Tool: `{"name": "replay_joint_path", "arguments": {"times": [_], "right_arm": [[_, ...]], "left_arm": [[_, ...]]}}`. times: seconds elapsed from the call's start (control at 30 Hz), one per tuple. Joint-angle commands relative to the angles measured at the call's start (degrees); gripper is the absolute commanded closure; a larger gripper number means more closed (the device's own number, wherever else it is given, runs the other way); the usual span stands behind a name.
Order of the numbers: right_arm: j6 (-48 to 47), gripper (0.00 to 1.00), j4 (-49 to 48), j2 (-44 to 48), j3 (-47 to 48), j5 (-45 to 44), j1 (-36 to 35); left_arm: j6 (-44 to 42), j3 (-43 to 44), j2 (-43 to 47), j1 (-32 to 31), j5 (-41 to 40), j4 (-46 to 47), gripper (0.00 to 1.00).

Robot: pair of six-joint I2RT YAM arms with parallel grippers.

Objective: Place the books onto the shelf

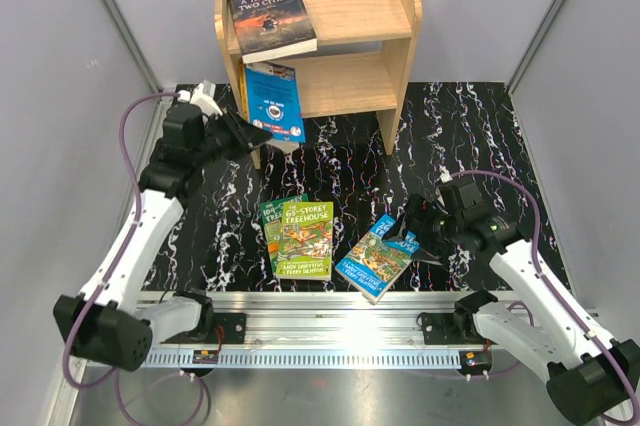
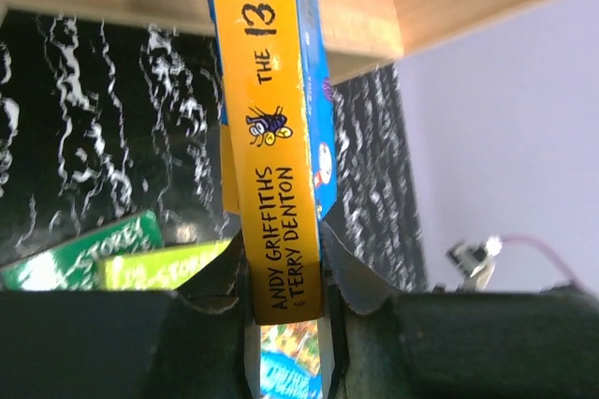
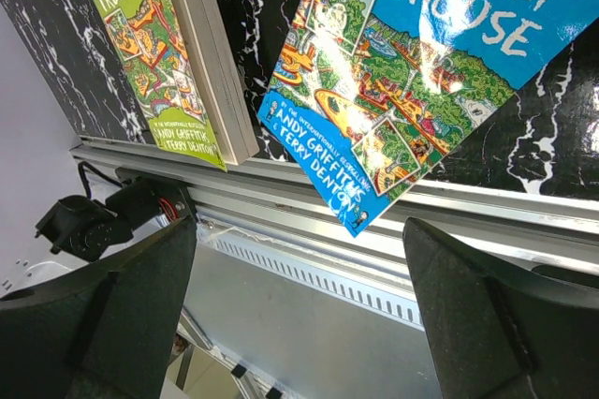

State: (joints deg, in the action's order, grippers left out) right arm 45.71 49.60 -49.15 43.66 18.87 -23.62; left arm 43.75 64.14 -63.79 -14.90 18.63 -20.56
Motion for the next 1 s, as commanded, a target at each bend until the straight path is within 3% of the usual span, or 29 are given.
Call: {"name": "replay_joint_path", "arguments": {"times": [0.0, 0.13, 0.3, 0.53, 0.67, 0.77, 0.8, 0.87, 0.97], "right_arm": [[0.1, 0.02, -0.2, 0.2, -0.1, -1.4, 0.1], [-1.8, 0.02, -0.6, -1.8, 0.7, -1.6, 0.1], [-3.5, 0.02, -2.5, -5.6, 2.0, -1.5, 0.1], [-5.2, 0.01, -4.7, -10.4, 3.8, -1.2, 0.0], [-5.3, 0.01, -6.8, -12.8, 3.4, -0.3, 0.0], [-5.3, 0.01, -8.4, -14.6, 3.3, 0.4, 0.1], [-5.3, 0.01, -9.2, -15.2, 3.3, 0.5, 0.1], [-5.4, 0.01, -9.8, -16.5, 3.4, 1.1, 0.1], [-5.4, 0.01, -10.7, -17.6, 4.1, 1.5, 0.1]], "left_arm": [[5.5, 1.3, -2.7, 3.8, 9.9, 18.2, 1.00], [13.3, -1.9, -8.0, 5.8, 11.9, 27.2, 1.00], [18.3, -1.8, -12.8, 7.2, 10.6, 29.0, 1.00], [22.8, -0.1, -17.6, 11.6, 10.4, 28.5, 1.00], [21.9, 2.2, -18.9, 13.8, 9.8, 22.5, 1.00], [22.3, 2.0, -19.4, 14.3, 9.8, 21.3, 0.82], [22.6, 1.7, -19.6, 14.5, 9.8, 21.2, 0.69], [22.9, 1.3, -19.8, 14.5, 10.3, 21.3, 0.62], [22.9, 1.2, -19.6, 14.7, 11.1, 21.1, 0.43]]}}
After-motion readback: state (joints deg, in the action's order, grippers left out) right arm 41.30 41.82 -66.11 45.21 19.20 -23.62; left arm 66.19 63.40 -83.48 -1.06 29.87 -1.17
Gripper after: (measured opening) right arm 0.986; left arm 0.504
